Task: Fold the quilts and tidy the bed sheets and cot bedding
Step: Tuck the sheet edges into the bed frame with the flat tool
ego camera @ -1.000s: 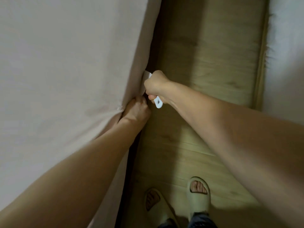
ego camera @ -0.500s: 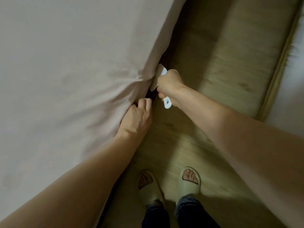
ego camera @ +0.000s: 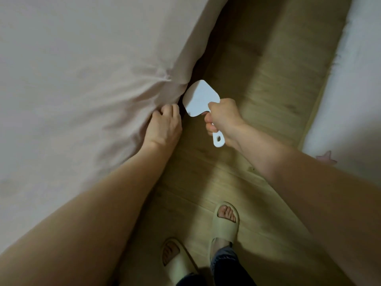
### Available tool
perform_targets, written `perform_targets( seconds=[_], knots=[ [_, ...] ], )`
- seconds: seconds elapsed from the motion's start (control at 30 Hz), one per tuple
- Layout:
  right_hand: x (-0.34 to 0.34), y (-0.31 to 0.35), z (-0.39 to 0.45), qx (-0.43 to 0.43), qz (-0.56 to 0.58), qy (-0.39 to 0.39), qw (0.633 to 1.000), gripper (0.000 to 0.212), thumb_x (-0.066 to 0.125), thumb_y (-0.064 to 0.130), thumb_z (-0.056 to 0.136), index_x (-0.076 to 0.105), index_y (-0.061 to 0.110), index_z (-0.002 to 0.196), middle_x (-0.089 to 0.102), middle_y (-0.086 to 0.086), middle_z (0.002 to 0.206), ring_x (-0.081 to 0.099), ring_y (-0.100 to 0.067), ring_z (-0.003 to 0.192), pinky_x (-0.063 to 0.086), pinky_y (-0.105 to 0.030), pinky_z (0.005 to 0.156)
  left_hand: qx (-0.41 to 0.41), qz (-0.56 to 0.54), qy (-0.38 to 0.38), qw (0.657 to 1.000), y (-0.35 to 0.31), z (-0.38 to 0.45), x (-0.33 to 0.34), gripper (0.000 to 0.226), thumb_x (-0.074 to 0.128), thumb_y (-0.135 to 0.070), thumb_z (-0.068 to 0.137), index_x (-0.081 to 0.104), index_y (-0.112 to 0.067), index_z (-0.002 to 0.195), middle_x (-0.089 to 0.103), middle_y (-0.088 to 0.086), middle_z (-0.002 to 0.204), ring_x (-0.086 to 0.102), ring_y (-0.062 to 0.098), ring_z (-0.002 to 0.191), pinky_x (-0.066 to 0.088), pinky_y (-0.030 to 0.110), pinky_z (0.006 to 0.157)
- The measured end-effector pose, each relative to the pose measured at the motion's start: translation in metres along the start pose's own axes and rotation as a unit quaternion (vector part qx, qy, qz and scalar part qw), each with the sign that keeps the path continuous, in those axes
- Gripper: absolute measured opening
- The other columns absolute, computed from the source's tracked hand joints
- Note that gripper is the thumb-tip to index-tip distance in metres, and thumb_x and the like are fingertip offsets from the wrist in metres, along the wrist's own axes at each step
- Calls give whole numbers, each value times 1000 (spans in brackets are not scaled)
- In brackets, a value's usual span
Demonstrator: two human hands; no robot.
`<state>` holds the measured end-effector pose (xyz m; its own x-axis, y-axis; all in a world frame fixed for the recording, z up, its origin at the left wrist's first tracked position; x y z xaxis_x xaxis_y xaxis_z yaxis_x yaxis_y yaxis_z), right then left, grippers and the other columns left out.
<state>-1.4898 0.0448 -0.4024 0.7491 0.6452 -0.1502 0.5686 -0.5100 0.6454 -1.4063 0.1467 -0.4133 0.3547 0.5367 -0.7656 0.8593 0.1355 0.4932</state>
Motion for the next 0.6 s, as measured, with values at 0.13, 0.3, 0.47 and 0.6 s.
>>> perform_targets(
  seconds=[0.13, 0.3, 0.47, 0.6],
  knots=[
    [6, -6, -9, 6, 11, 10, 1000, 16, 30, 0, 91, 43, 6, 85, 31, -4, 58, 22, -14, 44, 20, -22, 43, 13, 29, -11, 999, 8, -1, 1, 34, 31, 2, 98, 42, 6, 130, 46, 19, 119, 49, 29, 106, 35, 29, 67],
    [12, -11, -15, 4, 39, 10, 999, 21, 30, 0, 92, 37, 9, 75, 30, -3, 56, 22, -14, 41, 19, -19, 40, 23, 21, 15, 999, 4, 11, -12, 29, 36, 6, 95, 59, -3, 110, 58, 11, 105, 57, 25, 100, 32, 25, 55],
    [6, -18, -20, 5, 39, 12, 999, 18, 30, 1, 92, 42, 6, 81, 29, -3, 57, 21, -14, 43, 19, -21, 42, 31, 58, 5, 998, -4, -3, -8, 23, 40, -1, 95, 61, -9, 101, 55, 6, 90, 56, 22, 93, 28, 27, 51],
    [-2, -14, -27, -8, 18, 11, 1000, 17, 30, 2, 93, 47, 3, 90, 31, -3, 55, 22, -12, 39, 20, -18, 39, 24, -45, 20, 999, -24, -9, 8, 29, 35, 4, 96, 62, 0, 108, 58, 16, 108, 57, 28, 98, 37, 31, 64]
  ],
)
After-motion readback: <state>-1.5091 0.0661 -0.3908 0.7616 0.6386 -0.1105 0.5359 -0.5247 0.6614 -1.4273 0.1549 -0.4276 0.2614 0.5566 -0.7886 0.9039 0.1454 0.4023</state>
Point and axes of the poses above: each hand's wrist, its own z-axis towards the middle knuckle, its own x-axis out of the palm, y = z × x, the point moved 2 cm from there along z, towards the middle knuckle
